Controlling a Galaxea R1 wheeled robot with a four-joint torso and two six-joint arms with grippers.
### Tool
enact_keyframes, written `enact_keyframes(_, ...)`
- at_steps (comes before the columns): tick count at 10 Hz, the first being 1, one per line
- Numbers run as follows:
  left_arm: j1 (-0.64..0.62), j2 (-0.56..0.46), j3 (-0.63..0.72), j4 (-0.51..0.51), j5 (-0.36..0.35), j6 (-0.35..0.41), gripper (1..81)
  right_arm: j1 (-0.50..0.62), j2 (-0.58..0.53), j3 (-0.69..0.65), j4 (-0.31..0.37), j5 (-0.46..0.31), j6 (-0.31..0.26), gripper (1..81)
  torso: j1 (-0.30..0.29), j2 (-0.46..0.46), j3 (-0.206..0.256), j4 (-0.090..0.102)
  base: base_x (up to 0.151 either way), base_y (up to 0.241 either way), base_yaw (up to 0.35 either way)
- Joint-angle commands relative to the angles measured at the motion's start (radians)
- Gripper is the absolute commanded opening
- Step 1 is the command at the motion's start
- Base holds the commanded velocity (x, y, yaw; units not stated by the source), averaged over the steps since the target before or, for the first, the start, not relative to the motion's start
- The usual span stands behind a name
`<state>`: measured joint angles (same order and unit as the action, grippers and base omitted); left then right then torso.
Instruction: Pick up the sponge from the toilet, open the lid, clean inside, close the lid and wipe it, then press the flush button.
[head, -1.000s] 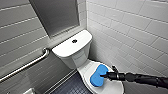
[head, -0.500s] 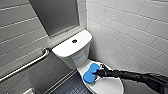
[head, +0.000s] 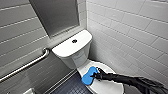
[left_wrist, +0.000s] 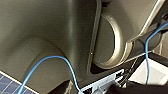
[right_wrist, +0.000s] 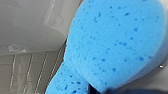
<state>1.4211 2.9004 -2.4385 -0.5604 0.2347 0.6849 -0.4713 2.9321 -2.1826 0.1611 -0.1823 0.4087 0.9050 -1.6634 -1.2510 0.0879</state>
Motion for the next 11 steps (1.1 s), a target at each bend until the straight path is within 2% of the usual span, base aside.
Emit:
enact_keyframes(1, 0.020, -0.009, 0.007, -0.010, 0.106, 0.008, 81.1, 0.044, 0.023, 0.017, -0.012, -0.038, -0.002, 1.0, 0.000, 0.000, 0.000, 0.000, 0.000, 0.000, 0.000)
enact_keyframes(4, 0.019, -0.006, 0.007, -0.007, 0.106, 0.012, 81.1, 0.004, -0.118, 0.190, -0.012, -0.040, 0.002, 1.0, 0.000, 0.000, 0.000, 0.000, 0.000, 0.000, 0.000)
enact_keyframes(11, 0.011, -0.004, 0.007, 0.001, 0.106, 0.012, 81.1, -0.120, -0.377, 0.371, -0.002, -0.029, 0.002, 1.0, 0.000, 0.000, 0.000, 0.000, 0.000, 0.000, 0.000)
